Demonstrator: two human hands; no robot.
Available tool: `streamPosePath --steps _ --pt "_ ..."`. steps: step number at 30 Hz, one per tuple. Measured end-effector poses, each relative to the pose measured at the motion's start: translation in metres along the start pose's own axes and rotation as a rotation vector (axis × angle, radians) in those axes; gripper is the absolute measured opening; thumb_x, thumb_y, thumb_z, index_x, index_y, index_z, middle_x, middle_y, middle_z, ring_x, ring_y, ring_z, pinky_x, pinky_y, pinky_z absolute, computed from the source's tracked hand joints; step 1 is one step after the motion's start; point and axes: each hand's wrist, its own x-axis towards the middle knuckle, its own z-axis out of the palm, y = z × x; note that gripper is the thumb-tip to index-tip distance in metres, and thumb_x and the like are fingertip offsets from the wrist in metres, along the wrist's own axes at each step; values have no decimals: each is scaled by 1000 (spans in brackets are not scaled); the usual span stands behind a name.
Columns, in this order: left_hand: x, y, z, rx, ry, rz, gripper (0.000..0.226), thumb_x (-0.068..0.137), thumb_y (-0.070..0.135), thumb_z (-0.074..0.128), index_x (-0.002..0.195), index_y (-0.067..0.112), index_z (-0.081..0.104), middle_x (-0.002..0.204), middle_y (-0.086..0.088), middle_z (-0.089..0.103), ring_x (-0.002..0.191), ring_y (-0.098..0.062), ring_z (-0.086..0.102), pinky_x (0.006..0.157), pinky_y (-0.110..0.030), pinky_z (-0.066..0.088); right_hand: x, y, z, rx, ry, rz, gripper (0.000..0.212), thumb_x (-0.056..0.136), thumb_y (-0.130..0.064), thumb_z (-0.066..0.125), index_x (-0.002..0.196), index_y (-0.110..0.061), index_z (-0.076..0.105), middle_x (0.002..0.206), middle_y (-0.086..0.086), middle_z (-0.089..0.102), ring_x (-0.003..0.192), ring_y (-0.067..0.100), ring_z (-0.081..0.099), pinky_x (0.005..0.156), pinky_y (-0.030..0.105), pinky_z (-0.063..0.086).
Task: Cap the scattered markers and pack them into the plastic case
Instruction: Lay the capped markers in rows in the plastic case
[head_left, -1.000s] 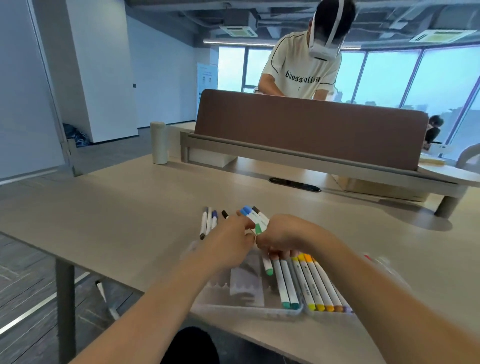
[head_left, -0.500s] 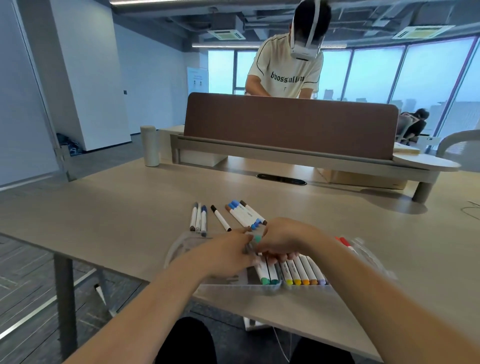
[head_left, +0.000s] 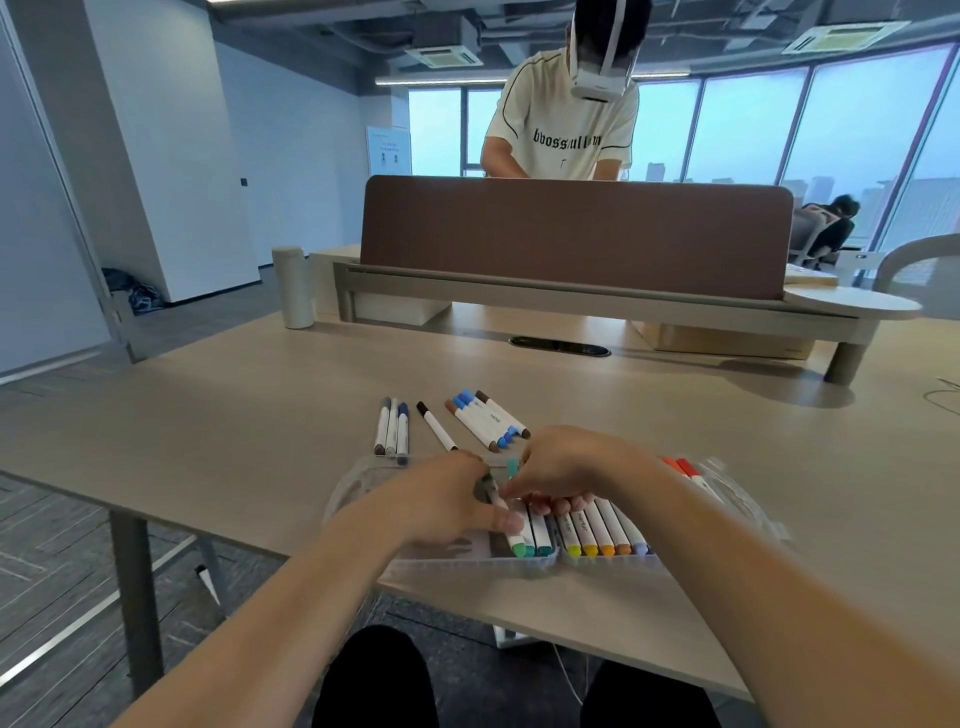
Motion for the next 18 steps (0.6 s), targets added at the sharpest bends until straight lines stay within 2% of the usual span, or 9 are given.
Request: streamPosePath --steps 4,7,9,13,15,18 --pt "0 -2 0 2 15 -11 51 78 65 65 108 25 58 109 5 60 94 -14 58 82 -34 50 1 -1 0 8 -4 7 43 89 -42 67 105 -2 71 73 5 62 48 13 47 48 22 38" --pt "1 -4 0 -27 23 -26 74 75 65 68 132 20 53 131 3 57 110 -18 56 92 -35 48 2 -1 0 16 -6 17 45 88 -42 67 105 -1 70 73 5 62 49 13 47 48 23 38" --pt "2 -5 1 -32 27 -33 84 74 66 69 140 19 48 140 2 52 119 -19 53 97 -35 45 3 -2 0 23 -12 23 42 89 -41 67 105 -2 70 73 5 61 49 13 47 49 23 38" --pt "-1 -3 -1 -65 36 -32 89 74 61 73 147 20 40 149 3 45 130 -18 47 104 -35 41 1 -3 -1 24 -20 14 45 88 -46 67 101 -4 70 74 5 60 50 13 46 50 24 38" --pt "-3 -1 -3 -104 53 -7 83 76 54 74 146 23 41 149 7 44 132 -15 45 106 -33 38 1 -1 -1 35 -10 -1 49 84 -53 68 97 -5 69 73 5 60 51 14 47 51 25 39" --pt "-2 0 -3 -120 47 13 83 78 52 74 148 26 38 152 8 41 134 -14 43 109 -35 37 2 0 0 3 3 0 45 87 -49 67 96 -5 71 69 4 62 49 13 48 49 24 40"
